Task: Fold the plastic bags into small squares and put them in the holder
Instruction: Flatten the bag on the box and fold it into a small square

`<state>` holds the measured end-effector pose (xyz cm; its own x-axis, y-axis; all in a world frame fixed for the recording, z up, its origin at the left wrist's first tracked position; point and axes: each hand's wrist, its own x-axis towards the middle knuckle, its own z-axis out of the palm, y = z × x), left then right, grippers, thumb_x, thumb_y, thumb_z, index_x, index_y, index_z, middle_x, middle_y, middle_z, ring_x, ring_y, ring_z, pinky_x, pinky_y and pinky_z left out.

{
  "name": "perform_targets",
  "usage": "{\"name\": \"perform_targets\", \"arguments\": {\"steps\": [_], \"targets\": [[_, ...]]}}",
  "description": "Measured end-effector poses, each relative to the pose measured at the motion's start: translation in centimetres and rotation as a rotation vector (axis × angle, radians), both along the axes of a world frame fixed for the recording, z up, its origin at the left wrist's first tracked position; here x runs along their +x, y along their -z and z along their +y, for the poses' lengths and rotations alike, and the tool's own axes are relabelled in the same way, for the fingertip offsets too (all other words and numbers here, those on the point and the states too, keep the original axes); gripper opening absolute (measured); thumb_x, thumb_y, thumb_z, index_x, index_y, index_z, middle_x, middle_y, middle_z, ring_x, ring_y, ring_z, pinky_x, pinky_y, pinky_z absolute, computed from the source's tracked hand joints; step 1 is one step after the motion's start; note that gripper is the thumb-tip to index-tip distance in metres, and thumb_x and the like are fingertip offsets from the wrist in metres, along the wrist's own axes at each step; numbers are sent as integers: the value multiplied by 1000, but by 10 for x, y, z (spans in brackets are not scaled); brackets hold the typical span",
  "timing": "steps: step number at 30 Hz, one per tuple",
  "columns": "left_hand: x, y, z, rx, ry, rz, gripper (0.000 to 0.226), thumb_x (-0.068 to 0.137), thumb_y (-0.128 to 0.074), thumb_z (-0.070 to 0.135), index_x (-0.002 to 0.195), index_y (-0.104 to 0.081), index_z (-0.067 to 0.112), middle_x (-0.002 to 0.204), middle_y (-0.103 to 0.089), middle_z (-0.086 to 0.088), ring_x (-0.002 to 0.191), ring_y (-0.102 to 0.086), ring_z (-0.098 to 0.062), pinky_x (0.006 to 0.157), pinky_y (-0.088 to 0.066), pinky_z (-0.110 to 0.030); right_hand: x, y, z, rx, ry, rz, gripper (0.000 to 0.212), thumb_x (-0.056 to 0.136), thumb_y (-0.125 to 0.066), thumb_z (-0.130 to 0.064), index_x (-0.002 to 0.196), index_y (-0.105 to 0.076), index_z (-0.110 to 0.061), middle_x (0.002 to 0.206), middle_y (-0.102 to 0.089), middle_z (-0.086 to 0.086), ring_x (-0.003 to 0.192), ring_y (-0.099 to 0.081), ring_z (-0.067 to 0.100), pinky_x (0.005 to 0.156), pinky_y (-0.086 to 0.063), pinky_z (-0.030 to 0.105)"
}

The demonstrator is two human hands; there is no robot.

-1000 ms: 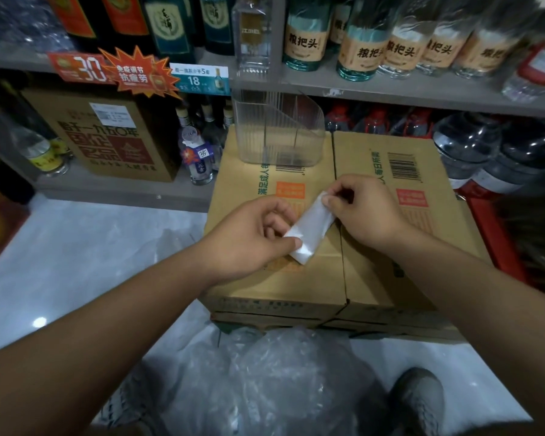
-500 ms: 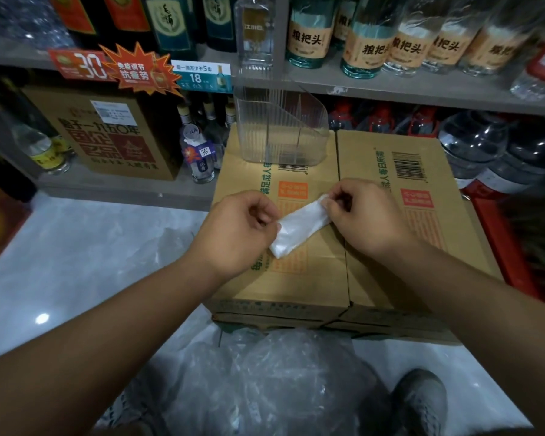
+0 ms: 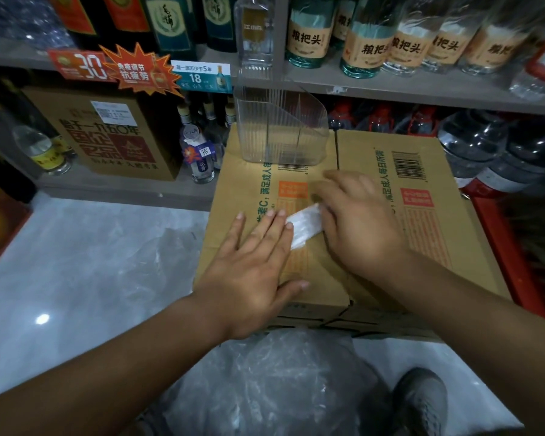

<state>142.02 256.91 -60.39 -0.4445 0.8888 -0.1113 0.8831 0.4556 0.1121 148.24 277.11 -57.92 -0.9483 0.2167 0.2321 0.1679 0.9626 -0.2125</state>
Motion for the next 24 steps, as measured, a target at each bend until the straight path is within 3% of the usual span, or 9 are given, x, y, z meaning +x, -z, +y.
{"name": "perform_targets", "arguments": {"steps": [2, 4, 6, 8, 11, 14, 17, 20, 24], "targets": [[0, 1, 0, -11, 7, 4, 96, 92, 13, 72, 162, -4, 8, 169, 8, -10, 155, 15, -21, 124, 5, -55, 8, 3, -12, -25, -153, -154, 56, 99, -35, -37, 151, -42, -16, 163, -31, 5, 152, -20, 24, 122, -16, 39], [0, 1, 0, -6, 3, -4, 97, 90, 15, 72, 162, -1, 9, 169, 10, -10, 155, 17, -21, 124, 6, -55, 16, 9, -14, -18, -184, -347, 73, 97, -9, -53, 162, -13, -19, 170, 0, 0, 155, 10, 14, 125, 6, 36], [2, -2, 0, -20, -6, -8, 98, 88, 16, 73, 161, 8, 8, 167, 17, -11, 154, 22, -20, 124, 8, -53, 20, 15, -6, 12, -178, -423, 81, 91, 5, -62, 162, 3, -21, 168, 14, -3, 152, 22, 10, 125, 13, 37], [5, -3, -1, -35, -19, -7, 94, 89, 13, 70, 157, 20, 6, 165, 25, -12, 151, 28, -20, 123, 11, -52, 20, 16, 2, -51, -175, -413, 85, 89, 5, -68, 161, 7, -22, 167, 17, -6, 151, 22, 6, 125, 12, 35], [12, -4, -4, -10, -29, -71, 90, 91, 5, 67, 156, 22, 7, 166, 23, -13, 151, 30, -18, 124, 12, -49, 21, 12, 8, -197, -168, -323, 81, 95, -10, -67, 161, -6, -21, 169, 1, -5, 153, 9, 4, 126, 5, 31], [17, -8, -13, 84, -46, -160, 86, 91, -9, 64, 159, -8, 12, 170, 4, -10, 155, 15, -15, 126, 8, -42, 25, 7, 14, -195, -180, -313, 64, 98, -24, -61, 151, -34, -24, 169, -6, -3, 155, 5, 9, 127, 0, 35], [18, -10, -25, 174, -8, -158, 70, 89, -26, 59, 148, -40, 23, 166, -23, -7, 153, -12, -19, 125, -9, -38, 31, 4, 14, -173, -164, -307, 58, 99, -33, -59, 150, -40, -31, 169, -4, -4, 155, 7, 10, 125, -1, 36], [15, -10, -34, 244, 17, -121, 52, 86, -55, 48, 134, -58, 30, 145, -49, 2, 135, -41, -21, 108, -33, -38, 39, -3, 5, -220, -144, -238, 69, 89, -41, -66, 149, -42, -34, 168, -13, -5, 154, -5, 13, 123, -13, 42], [10, -10, -37, 290, 4, -164, 47, 80, -73, 34, 126, -63, 33, 118, -55, 13, 115, -47, -14, 91, -32, -31, 54, -14, -17, -348, -291, -98, 62, 77, -65, -66, 125, -62, -25, 138, -48, -7, 134, -38, 13, 111, -38, 38]]}}
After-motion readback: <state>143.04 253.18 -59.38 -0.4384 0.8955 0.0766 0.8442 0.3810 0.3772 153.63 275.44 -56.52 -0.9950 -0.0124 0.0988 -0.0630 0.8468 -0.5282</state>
